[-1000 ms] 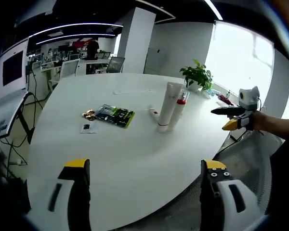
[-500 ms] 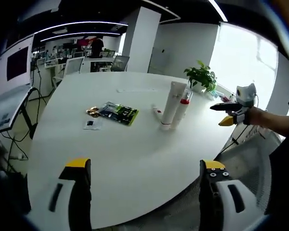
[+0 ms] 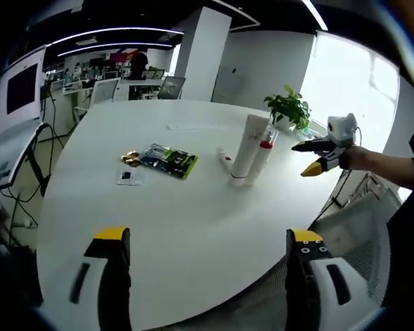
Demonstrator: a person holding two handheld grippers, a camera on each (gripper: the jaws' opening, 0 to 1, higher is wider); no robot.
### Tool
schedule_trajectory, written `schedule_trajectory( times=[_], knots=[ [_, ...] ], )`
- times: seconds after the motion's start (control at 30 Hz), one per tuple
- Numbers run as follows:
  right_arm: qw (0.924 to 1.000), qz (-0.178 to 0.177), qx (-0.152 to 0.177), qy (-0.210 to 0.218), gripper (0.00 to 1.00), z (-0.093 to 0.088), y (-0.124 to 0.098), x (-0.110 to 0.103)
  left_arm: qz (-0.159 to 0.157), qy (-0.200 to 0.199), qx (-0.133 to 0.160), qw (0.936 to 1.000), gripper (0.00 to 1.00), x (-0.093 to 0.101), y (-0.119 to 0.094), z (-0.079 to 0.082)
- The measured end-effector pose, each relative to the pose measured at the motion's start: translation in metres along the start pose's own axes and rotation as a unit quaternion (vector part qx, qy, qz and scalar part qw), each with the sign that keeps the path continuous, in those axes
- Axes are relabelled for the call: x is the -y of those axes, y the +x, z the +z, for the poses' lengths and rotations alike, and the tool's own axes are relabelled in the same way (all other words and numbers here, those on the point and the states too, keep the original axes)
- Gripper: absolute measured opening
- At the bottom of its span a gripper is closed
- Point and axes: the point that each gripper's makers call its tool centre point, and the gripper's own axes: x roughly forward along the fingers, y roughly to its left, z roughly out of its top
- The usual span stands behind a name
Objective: Arrange the skincare products in the storage area until every visible bottle or jar stands upright without overlapping.
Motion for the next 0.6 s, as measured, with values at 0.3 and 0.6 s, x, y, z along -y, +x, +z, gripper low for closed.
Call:
schedule_trajectory(
  times=[0.3,0.6],
  knots=[
    [0.9989,0.002,-0.024,-0.041,0.77,0.005,0.019,0.023,0.007,-0.010,-0.008,0.9999,0.88,-0.005,0.000,-0.009],
    [0.9883,0.032,-0.086,-0.122,0.70,-0.006,0.039,0.034,0.013,-0.015,-0.010,0.9998,0.88,-0.010,-0.001,-0.011]
  ],
)
